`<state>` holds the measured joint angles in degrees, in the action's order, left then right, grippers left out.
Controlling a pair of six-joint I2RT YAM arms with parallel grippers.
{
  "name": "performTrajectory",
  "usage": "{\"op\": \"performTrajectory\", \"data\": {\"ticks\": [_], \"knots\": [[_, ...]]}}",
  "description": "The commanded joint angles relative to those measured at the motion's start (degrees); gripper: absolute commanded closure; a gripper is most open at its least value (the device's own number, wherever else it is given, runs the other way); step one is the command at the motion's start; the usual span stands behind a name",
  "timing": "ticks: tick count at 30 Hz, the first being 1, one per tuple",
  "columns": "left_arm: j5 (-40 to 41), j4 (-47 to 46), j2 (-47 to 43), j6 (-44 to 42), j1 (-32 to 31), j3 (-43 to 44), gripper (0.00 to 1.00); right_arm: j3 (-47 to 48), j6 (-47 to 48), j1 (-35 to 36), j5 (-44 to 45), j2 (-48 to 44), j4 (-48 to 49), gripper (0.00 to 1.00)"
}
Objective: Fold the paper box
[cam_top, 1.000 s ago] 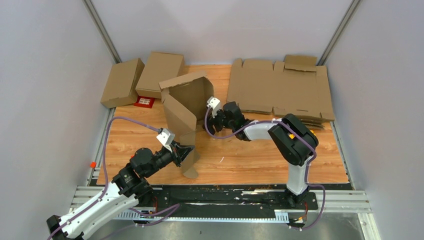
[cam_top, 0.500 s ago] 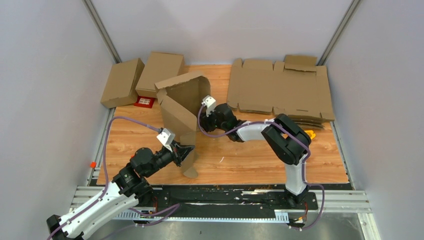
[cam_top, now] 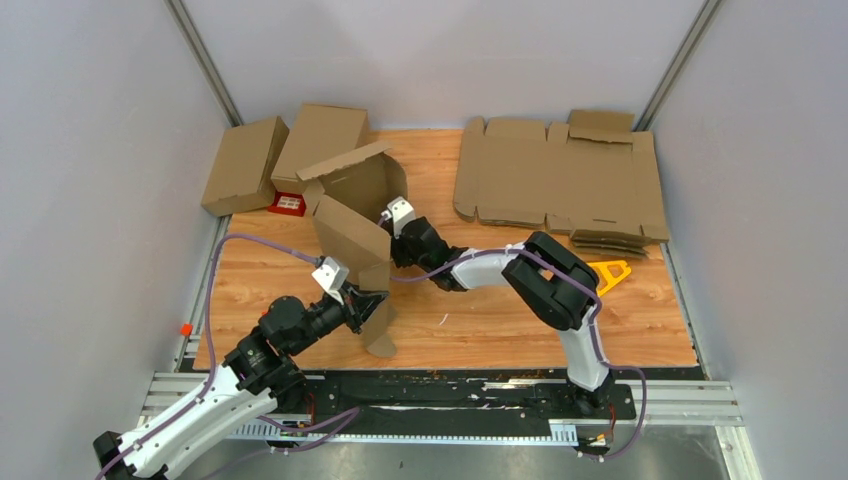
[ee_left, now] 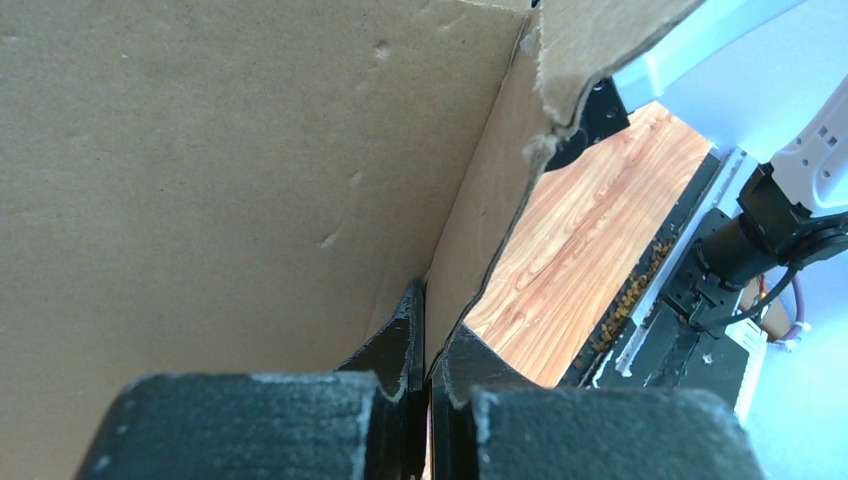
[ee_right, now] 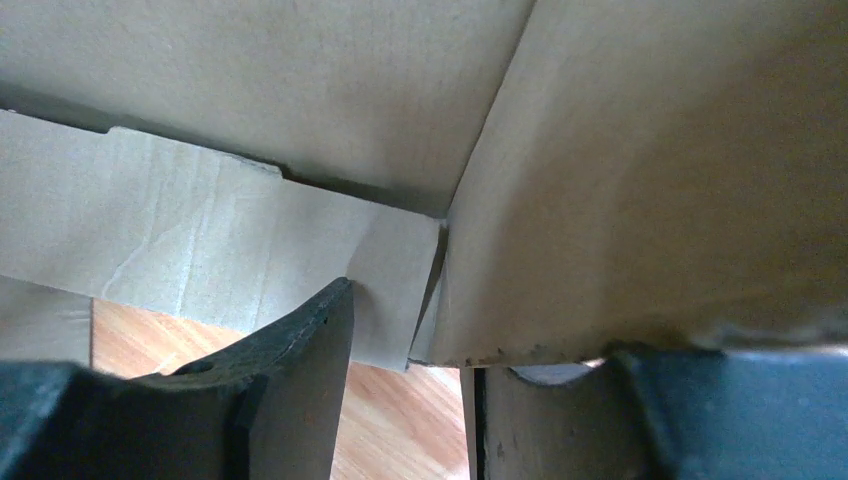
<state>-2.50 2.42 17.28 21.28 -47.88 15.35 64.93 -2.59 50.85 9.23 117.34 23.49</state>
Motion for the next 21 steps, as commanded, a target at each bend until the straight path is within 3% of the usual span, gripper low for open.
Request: {"op": "performTrajectory", "data": {"ticks": [1,7,14,18,21], "knots": [[-0.43,4.65,-0.11,3.33,0.06,-1.33,1.0,3.56,0.86,2.8,6.39,4.2,-6.99,0.57],[-0.16,4.94,-0.54,3.42,0.07,-1.73,1.0,6.4,0.56,3.63,8.61,7.23,-11.42,0.57],[0.45,5.48,-1.82,3.73,0.07,-2.02,1.0,4.07,-0.09,3.64,10.19,4.8,-10.13,0.91],[0.75,5.75,-2.7,3.26,0.07,-1.95,1.0,1.24,-1.36,3.63,13.04,1.56,-10.02,1.0],[0.44,4.82,-2.82,3.37,0.07,-2.4,1.0,-1.68,-2.37,3.65,15.74,-1.37,-10.84,1.0]]}}
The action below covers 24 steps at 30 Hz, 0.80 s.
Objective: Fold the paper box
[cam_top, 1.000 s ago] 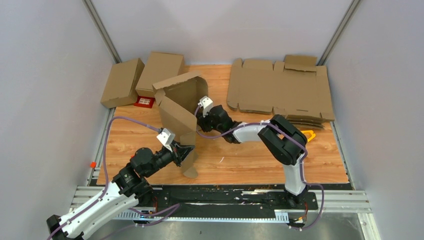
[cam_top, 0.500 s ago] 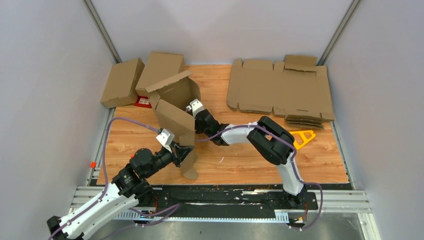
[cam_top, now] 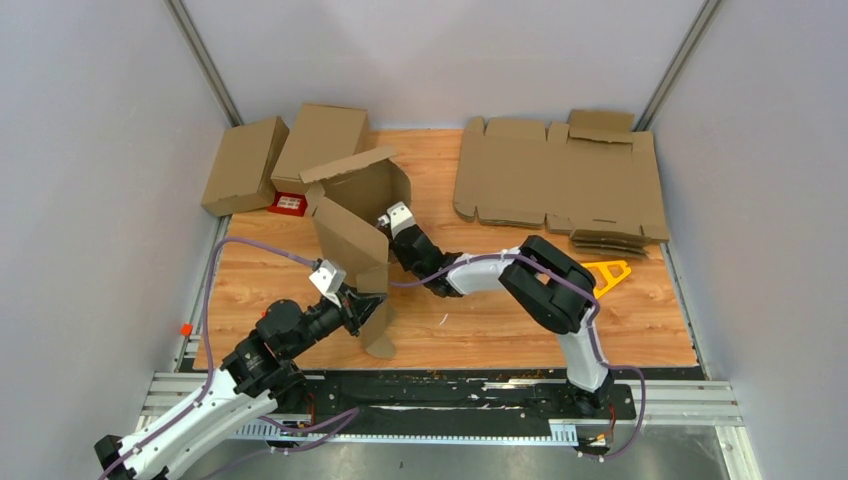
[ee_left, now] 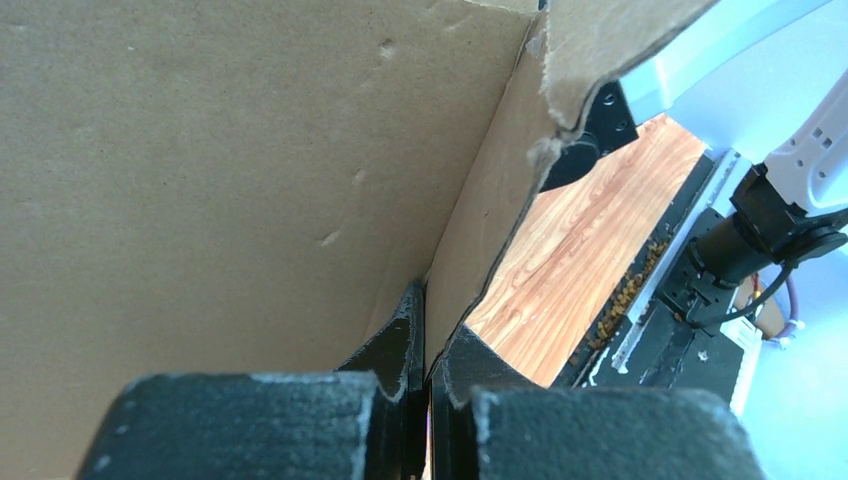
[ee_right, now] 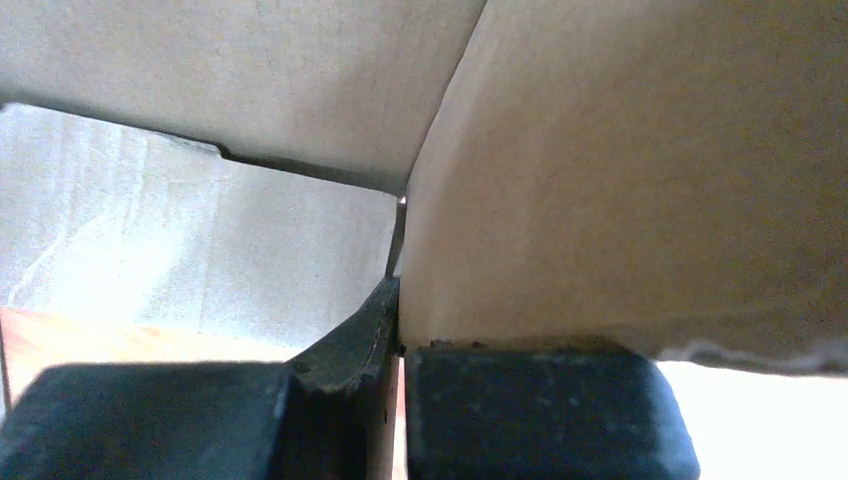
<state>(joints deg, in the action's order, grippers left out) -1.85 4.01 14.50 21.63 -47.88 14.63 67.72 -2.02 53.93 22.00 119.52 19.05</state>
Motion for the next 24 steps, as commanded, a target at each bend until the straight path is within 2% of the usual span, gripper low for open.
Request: {"op": "performTrajectory", "data": {"ticks": [1,7,14,18,24], "knots": [[-0.49,2.52,-0.06,3.11,0.07,-1.97,1.0,-5.7,-3.29,0.56,4.18,-4.71,-6.73,1.0],[-5.74,-3.68,1.8,3.68,0.07,-3.02,0.98,-15.56,-6.76,-0.07,6.39,-14.05,-8.11,1.0],[-9.75,-9.68,6.63,4.05,0.07,-2.64,0.94,-26.12,-12.51,-0.85,10.74,-26.42,-16.26,1.0],[-11.29,-11.35,7.85,4.45,0.06,-2.59,0.93,-31.71,-14.65,-0.96,11.53,-31.9,-17.77,0.99],[-11.67,-9.66,7.28,3.87,0.07,-2.05,0.95,-39.2,-12.32,-0.94,6.71,-39.62,-10.27,0.55]]}}
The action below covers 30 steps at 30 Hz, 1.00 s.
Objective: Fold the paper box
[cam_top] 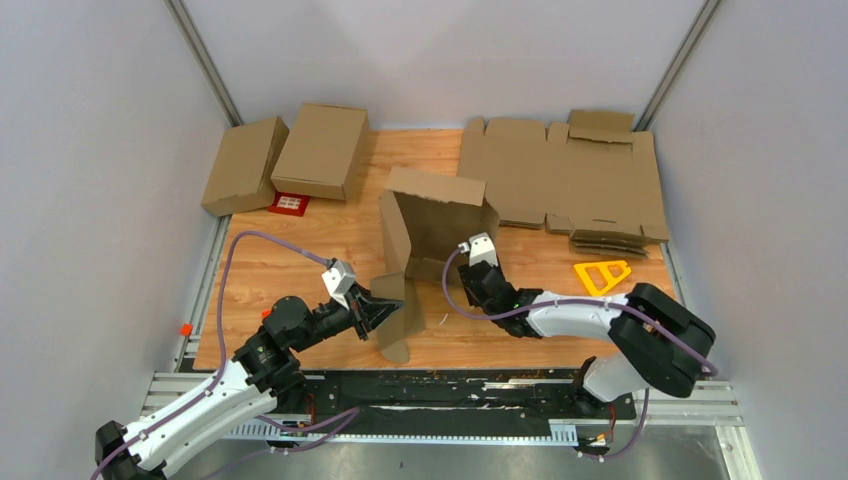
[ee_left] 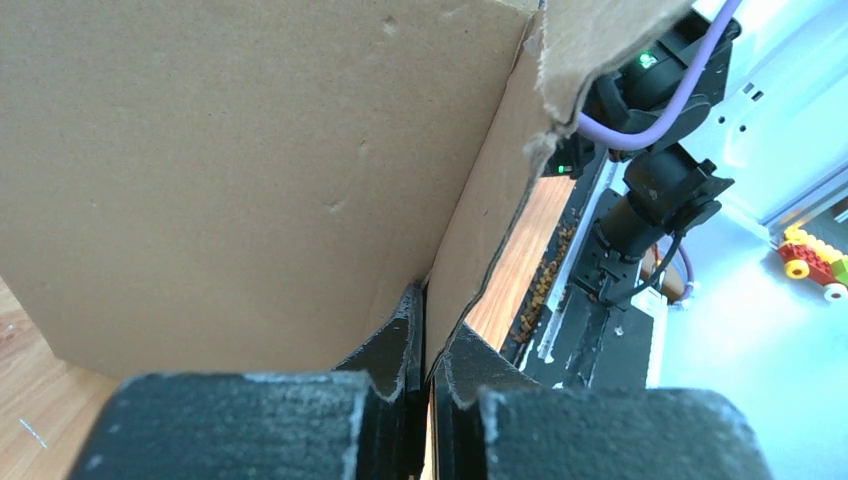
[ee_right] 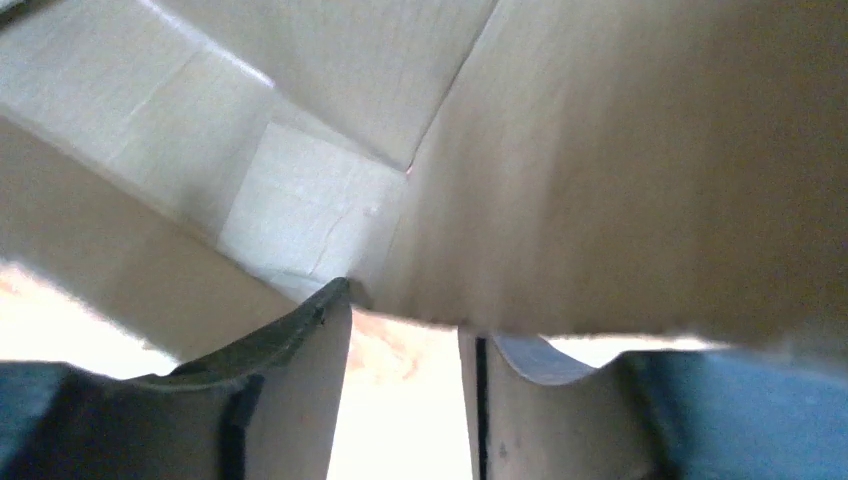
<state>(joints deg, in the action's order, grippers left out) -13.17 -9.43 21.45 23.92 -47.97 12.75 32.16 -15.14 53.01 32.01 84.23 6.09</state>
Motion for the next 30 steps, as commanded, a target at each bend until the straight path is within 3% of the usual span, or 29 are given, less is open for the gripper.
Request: {"op": "performTrajectory", "data": {"ticks": [1,8,13,18,22,30], "knots": [[-0.35,4.06,0.11,1.5,0.15,-0.18,0.95,-4.26,1.57,-0.03,-4.37,-5.13,4.12,0.49],[-0.54,4.55,-0.16,1.24,0.15,-0.36,0.96,-5.76,5.66,0.3,-11.0,-6.83,9.64,0.27],[-0.77,4.6,0.5,0.87,0.15,-0.28,0.96,-5.27,7.31,0.6,-12.9,-7.01,8.82,0.06],[-0.98,4.93,0.87,0.45,0.15,0.04,0.96,-2.27,6.51,1.69,-12.41,-6.01,1.57,0.03],[-0.74,5.53,0.54,0.33,0.14,0.09,0.96,1.64,0.43,1.74,-6.61,-6.26,-12.9,0.01],[2.88,9.95,-2.81,1.05,0.15,1.14,0.97,-1.56,-2.74,1.74,-6.11,-14.21,-13.51,0.0]]}}
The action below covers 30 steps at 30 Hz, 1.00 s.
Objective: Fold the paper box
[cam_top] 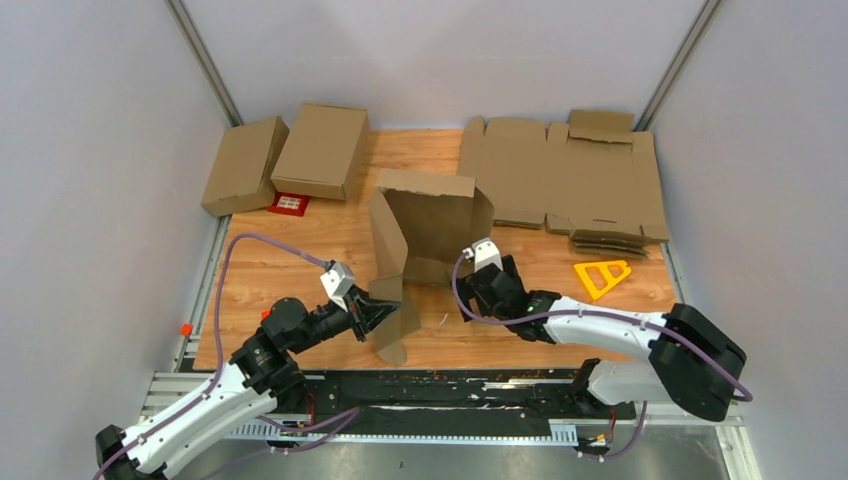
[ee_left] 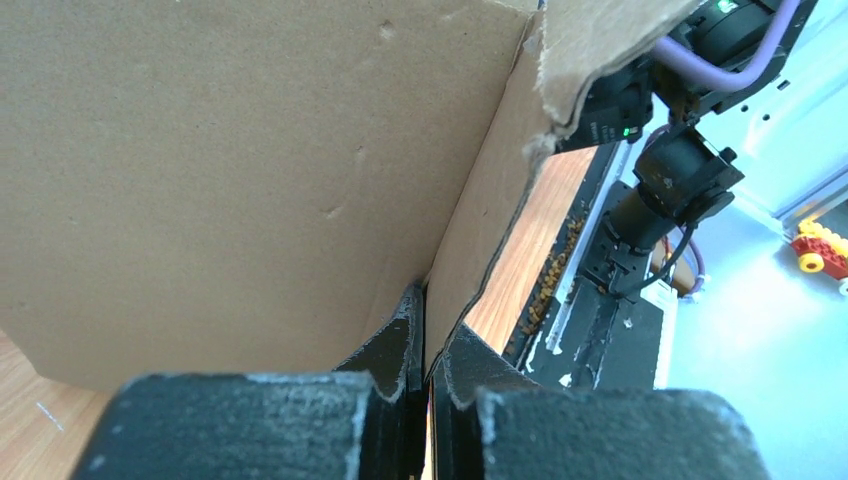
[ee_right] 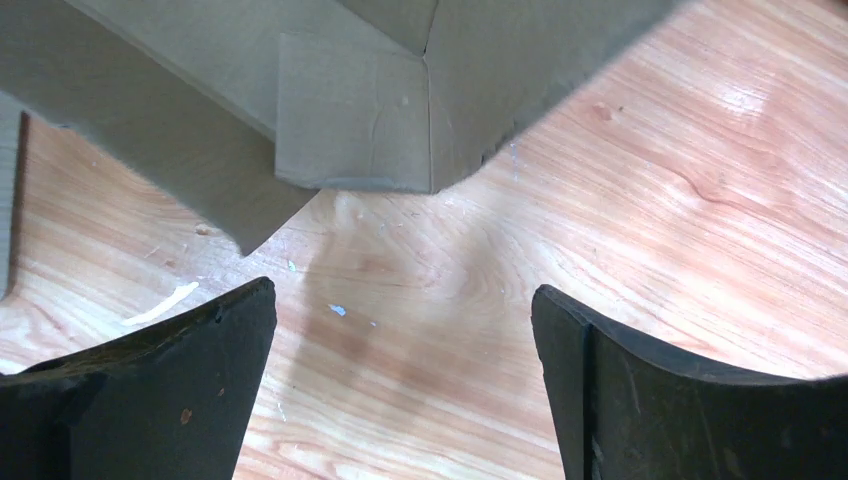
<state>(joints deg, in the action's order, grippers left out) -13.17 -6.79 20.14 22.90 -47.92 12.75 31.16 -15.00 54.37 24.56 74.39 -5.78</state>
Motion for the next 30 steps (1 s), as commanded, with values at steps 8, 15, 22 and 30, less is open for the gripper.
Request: {"op": "performTrajectory", "data": {"ticks": [8,15,22,30], "knots": [[11.64,17.23,-5.72,4.36,0.11,2.89,0.97,-1.96,3.19,1.0,-6.36,-4.04,4.3,0.0],[11.66,17.09,-6.88,4.32,0.11,1.75,0.97,4.87,8.98,0.93,-3.09,5.82,8.2,0.0],[9.75,16.03,-6.43,3.79,0.11,1.45,0.97,1.69,9.94,-3.62,-7.14,8.55,18.98,0.0],[9.02,15.53,-5.99,3.25,0.11,1.42,0.97,-6.13,10.26,-8.33,-13.37,8.74,33.91,0.0]]}}
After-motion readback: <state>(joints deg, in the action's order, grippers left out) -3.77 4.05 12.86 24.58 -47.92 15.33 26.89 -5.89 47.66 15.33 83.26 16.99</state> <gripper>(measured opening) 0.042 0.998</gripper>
